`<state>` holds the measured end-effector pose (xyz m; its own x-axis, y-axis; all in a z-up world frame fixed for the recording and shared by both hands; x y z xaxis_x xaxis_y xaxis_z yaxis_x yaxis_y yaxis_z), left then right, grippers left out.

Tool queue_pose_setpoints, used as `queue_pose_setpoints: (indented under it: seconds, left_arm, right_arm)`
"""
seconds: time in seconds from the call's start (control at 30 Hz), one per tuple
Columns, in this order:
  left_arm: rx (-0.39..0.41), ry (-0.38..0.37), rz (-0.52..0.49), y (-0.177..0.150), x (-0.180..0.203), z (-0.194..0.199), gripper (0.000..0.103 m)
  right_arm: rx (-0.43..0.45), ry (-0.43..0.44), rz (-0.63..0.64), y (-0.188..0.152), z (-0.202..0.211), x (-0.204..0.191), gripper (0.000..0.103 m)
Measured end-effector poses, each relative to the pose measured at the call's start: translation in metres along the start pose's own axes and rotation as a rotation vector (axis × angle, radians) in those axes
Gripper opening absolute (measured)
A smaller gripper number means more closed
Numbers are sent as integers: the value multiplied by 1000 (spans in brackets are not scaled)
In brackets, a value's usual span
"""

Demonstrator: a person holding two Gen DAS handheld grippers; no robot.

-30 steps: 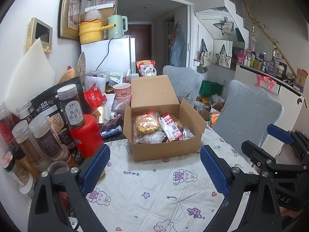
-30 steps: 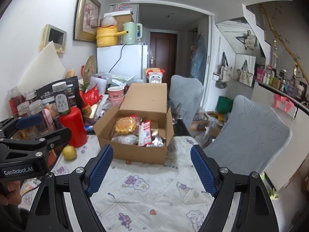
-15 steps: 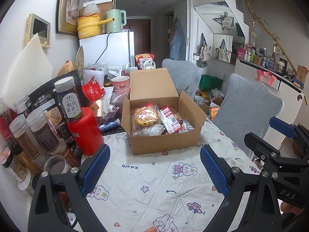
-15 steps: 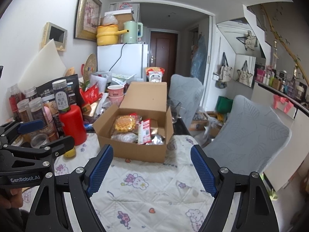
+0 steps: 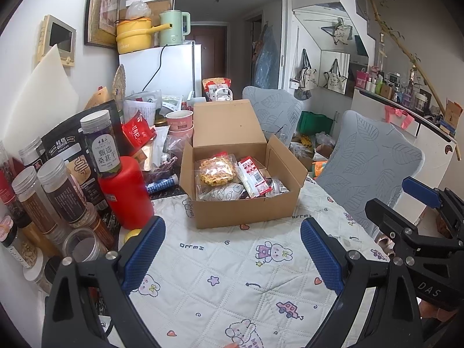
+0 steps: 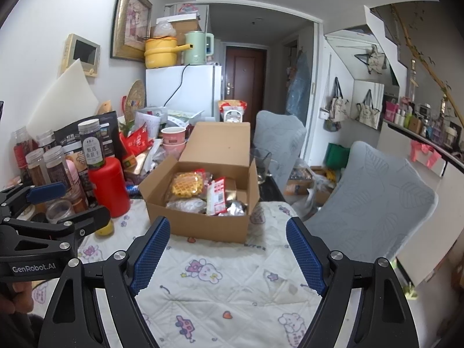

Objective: Organize snacks

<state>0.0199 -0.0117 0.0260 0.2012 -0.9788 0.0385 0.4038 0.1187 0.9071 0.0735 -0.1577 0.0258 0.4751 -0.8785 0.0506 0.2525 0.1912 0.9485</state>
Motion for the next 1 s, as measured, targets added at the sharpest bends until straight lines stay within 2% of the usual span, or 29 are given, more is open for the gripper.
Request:
queue_pose_setpoints:
  seconds: [0.57,1.0]
  left_arm:
    - [-14,28,1,1,5,-2,96]
    - [-27,-21,-13,5,14,-10,96]
  right_arm:
    - [-29,2,-19,-4,-10,12,83]
    - [-35,-16,-38,-4,-15,22,83]
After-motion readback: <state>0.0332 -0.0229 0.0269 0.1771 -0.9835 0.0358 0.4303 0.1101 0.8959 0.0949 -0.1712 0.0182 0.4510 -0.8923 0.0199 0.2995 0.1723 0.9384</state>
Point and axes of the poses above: each gripper's, at about its wrist camera, not at the fingertips, and z roughly against the way its jaws point, x to its right, y to its top, the point moved 6 cm from there along -z, roughly the way its jaws point, and after that the axes turned 10 degrees about x, right-handed, at the moved point
